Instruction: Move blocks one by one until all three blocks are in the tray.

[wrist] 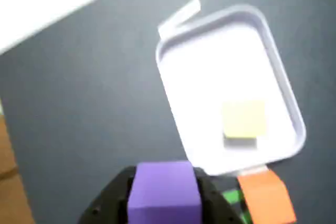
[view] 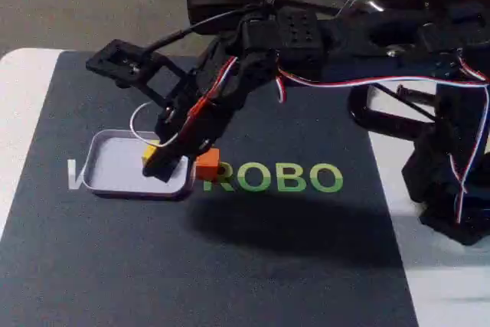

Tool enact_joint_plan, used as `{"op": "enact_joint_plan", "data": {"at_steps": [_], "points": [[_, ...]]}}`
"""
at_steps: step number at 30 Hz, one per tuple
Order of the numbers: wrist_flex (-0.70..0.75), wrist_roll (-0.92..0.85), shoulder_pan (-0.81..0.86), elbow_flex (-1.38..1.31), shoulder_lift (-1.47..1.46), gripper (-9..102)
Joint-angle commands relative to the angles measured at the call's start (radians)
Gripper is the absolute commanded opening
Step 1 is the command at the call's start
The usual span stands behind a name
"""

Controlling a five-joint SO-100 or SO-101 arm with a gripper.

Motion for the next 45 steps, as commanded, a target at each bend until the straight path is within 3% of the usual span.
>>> {"op": "enact_joint_plan", "data": {"at_steps": [1,14,19,30,45], "points": [[0.005,0.037,0.025,-0.080,-0.012,-8],[0.006,0.051,0.078,-0.137,-0.098,-8],[0.011,0.018,0.075,-0.138,-0.107,1],[0.023,-0.005,0.064,-0.137,-0.112,3],[0.032,-0.011,0.066,-0.137,-0.110,14]]}}
